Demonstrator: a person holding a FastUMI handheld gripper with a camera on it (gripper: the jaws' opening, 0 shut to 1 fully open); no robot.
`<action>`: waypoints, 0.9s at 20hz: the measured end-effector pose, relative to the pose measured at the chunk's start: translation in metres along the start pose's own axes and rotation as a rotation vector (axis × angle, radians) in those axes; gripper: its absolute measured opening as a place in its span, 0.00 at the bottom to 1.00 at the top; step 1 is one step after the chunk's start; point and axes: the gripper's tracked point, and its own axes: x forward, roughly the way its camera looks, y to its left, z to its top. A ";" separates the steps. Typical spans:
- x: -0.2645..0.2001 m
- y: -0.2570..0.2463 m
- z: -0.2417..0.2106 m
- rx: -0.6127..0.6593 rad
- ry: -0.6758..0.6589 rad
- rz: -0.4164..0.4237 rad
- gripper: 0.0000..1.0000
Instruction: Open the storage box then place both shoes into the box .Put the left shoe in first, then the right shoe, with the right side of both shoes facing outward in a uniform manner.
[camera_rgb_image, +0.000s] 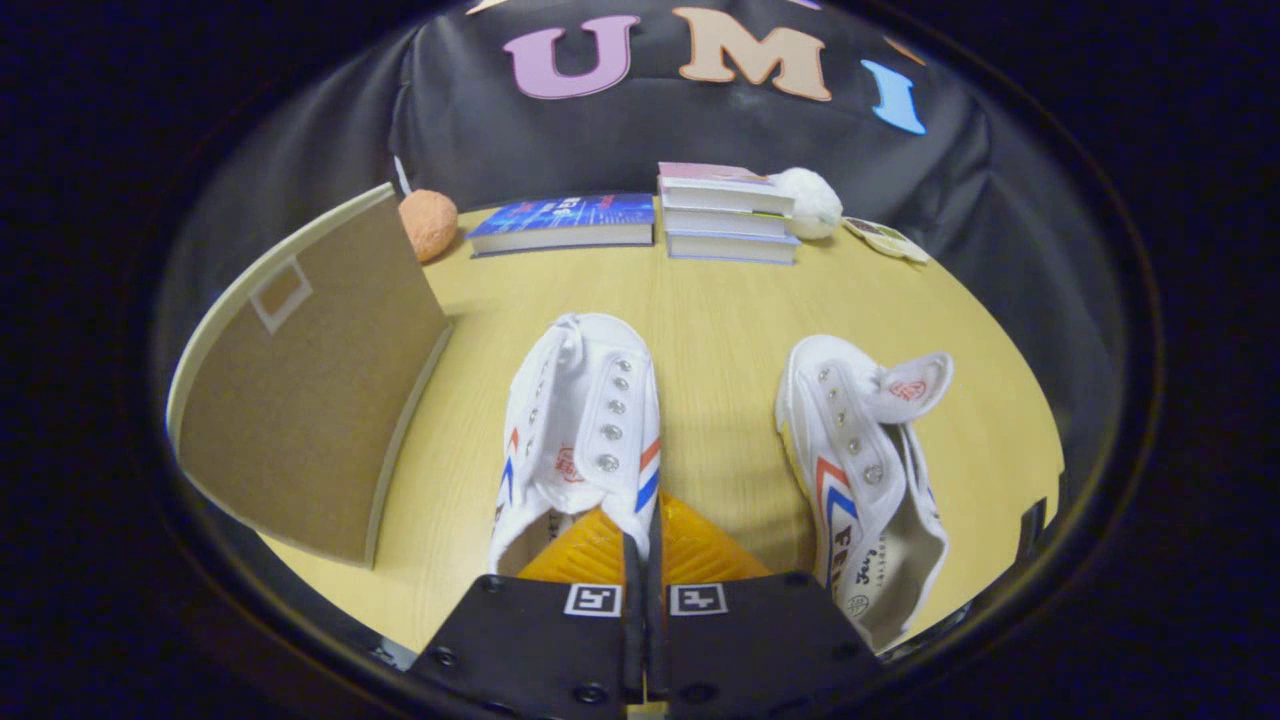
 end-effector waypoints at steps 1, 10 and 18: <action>-0.001 0.001 0.002 -0.007 -0.008 -0.007 0.03; -0.046 0.019 0.075 -0.154 -0.208 -0.165 0.02; -0.098 0.025 0.125 -0.463 -0.296 -0.399 0.02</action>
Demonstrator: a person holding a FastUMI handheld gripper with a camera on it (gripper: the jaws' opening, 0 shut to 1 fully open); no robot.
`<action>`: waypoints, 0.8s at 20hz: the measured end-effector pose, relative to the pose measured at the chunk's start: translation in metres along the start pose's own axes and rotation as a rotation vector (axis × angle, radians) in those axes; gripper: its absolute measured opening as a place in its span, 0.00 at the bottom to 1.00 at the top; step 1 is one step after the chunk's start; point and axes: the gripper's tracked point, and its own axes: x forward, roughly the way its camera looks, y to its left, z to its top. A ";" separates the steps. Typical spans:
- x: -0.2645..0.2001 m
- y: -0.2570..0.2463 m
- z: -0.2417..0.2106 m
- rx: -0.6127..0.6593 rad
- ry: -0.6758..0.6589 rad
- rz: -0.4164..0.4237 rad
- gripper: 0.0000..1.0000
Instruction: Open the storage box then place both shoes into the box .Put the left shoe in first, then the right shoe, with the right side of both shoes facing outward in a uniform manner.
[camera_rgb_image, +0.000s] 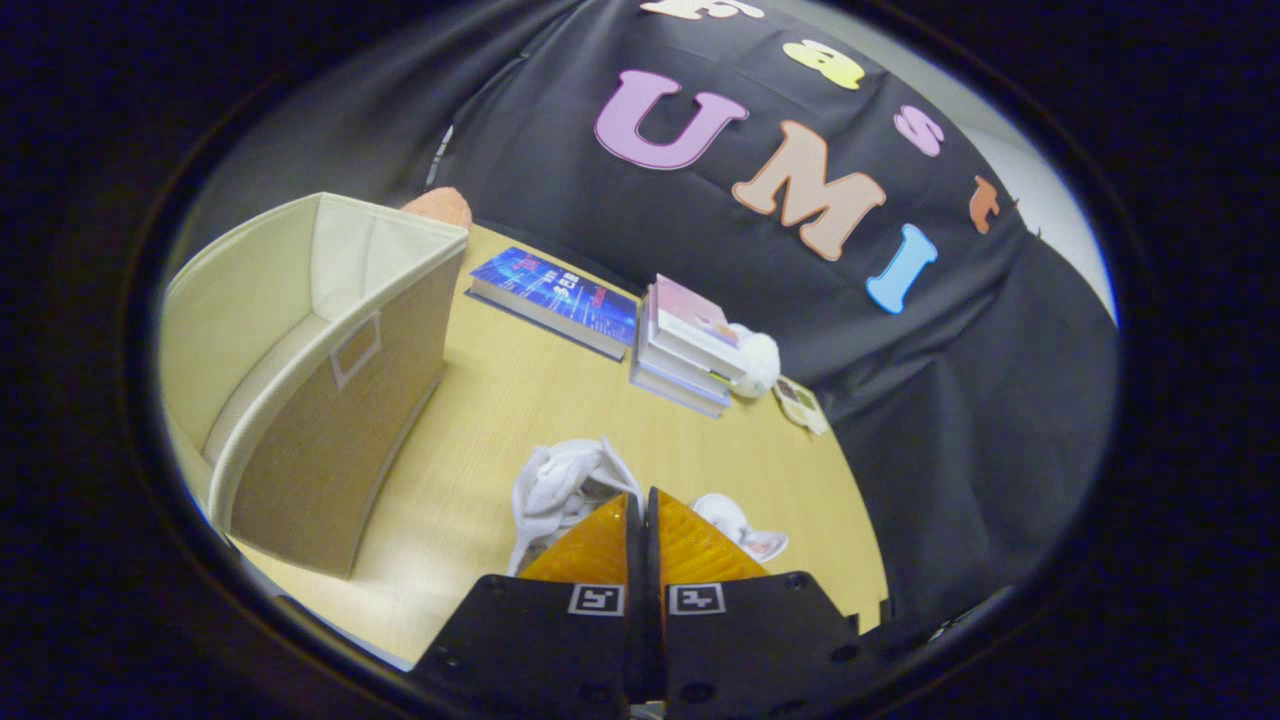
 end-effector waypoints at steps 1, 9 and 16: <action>-0.008 -0.013 0.022 -0.003 -0.043 -0.039 0.02; -0.023 -0.031 0.040 0.138 -0.028 -0.096 0.02; -0.036 0.020 -0.066 0.220 0.209 0.072 0.46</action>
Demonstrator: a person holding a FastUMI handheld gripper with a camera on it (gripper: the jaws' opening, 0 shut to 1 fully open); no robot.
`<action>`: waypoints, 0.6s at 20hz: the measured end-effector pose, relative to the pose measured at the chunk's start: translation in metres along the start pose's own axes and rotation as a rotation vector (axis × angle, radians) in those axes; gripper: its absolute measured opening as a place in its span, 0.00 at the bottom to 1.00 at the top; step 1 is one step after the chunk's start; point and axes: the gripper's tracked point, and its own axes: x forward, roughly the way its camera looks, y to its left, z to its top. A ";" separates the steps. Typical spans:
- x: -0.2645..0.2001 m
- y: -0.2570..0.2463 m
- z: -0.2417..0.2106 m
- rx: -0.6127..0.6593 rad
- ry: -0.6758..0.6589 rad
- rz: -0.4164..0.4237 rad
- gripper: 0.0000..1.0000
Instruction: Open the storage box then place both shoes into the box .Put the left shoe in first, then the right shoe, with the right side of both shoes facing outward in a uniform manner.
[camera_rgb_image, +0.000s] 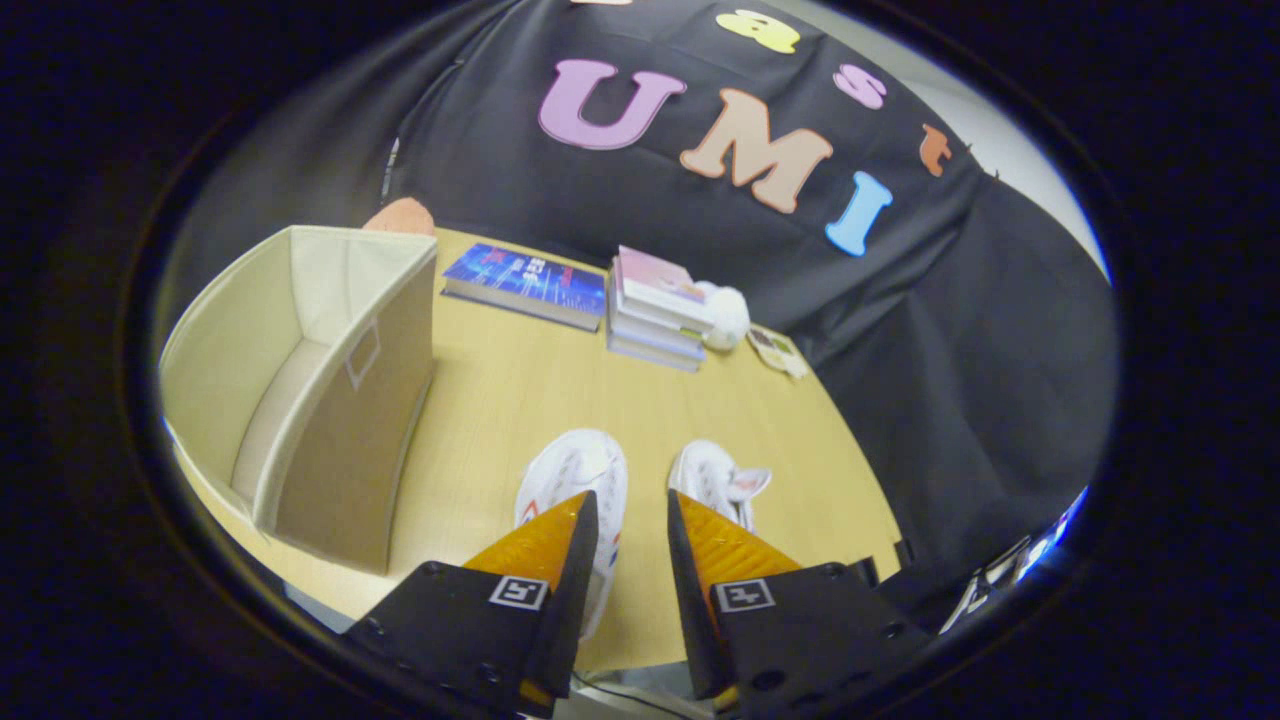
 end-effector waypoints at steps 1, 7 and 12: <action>0.003 0.002 -0.009 0.028 0.024 0.018 0.53; 0.008 -0.018 -0.048 0.036 0.105 -0.023 0.71; 0.026 -0.012 -0.062 0.003 0.135 -0.008 0.82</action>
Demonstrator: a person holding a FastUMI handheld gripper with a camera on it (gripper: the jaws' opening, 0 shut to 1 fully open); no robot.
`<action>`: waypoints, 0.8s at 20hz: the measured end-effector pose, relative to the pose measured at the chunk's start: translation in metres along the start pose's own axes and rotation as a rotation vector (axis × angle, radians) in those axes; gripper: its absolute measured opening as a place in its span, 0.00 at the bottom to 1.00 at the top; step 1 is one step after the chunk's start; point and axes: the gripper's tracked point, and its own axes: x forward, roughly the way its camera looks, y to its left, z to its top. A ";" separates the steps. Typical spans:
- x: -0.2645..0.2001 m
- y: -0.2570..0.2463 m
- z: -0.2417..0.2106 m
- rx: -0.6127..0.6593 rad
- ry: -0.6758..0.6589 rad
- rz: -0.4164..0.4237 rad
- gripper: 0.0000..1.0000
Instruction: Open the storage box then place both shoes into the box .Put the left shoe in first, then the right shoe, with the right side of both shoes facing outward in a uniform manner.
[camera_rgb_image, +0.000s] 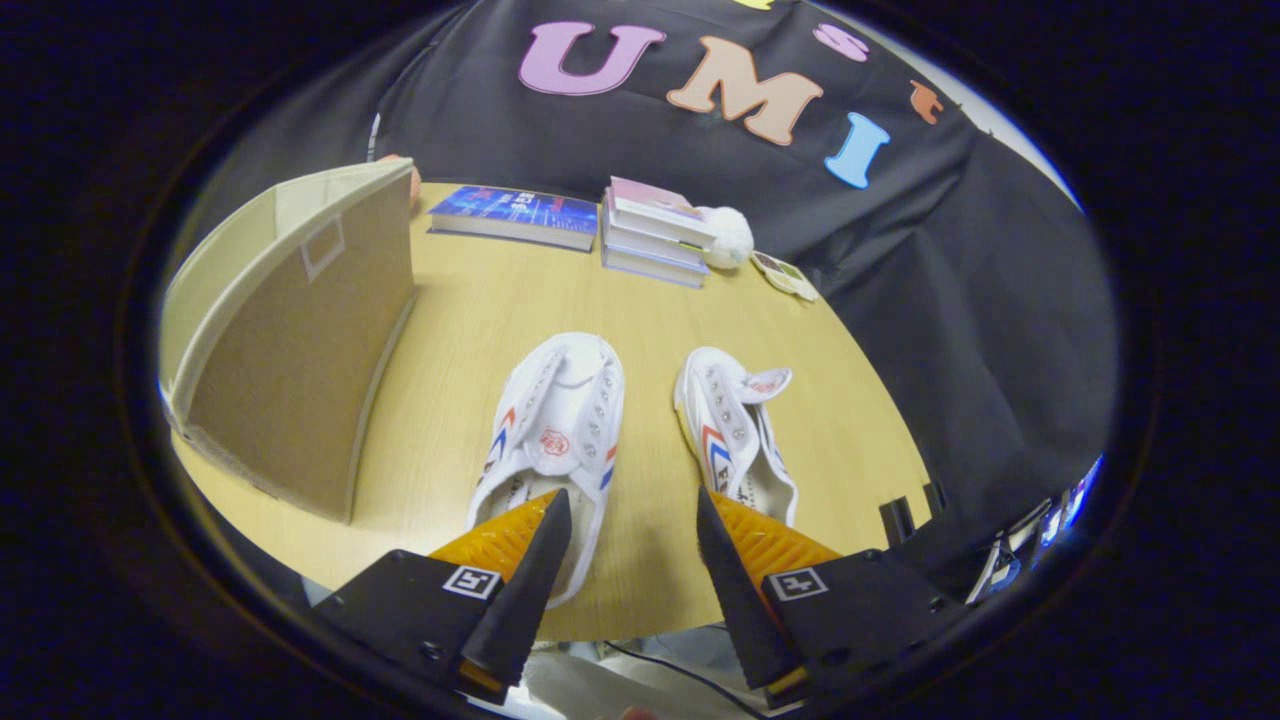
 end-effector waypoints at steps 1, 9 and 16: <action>0.005 0.001 -0.004 -0.014 0.010 0.004 0.82; 0.049 0.006 0.010 -0.082 -0.027 0.020 0.77; 0.075 0.020 0.015 -0.057 -0.037 0.092 0.64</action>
